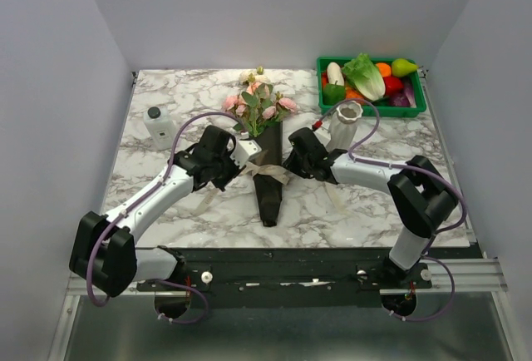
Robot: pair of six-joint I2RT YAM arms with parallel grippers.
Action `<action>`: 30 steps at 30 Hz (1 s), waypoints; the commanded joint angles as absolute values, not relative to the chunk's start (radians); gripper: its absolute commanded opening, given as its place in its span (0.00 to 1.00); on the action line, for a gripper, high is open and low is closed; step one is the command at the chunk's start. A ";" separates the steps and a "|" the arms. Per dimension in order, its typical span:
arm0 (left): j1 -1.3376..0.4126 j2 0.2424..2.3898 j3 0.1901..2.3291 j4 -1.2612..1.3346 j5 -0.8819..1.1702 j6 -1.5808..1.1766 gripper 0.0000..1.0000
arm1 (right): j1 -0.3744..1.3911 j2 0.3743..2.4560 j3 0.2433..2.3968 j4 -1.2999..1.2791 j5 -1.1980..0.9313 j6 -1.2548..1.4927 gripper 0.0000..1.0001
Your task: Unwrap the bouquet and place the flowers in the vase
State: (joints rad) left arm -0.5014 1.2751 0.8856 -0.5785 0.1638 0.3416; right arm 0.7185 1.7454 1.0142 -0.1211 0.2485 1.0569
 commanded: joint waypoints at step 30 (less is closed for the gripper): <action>-0.120 1.083 0.936 -0.742 0.244 0.416 0.00 | 0.937 1.002 0.767 -0.695 0.992 1.166 0.01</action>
State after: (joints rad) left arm -0.2123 1.1461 0.9108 -0.6762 0.1986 0.3466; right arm 0.9642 1.1229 0.8295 -0.5652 0.8494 1.1149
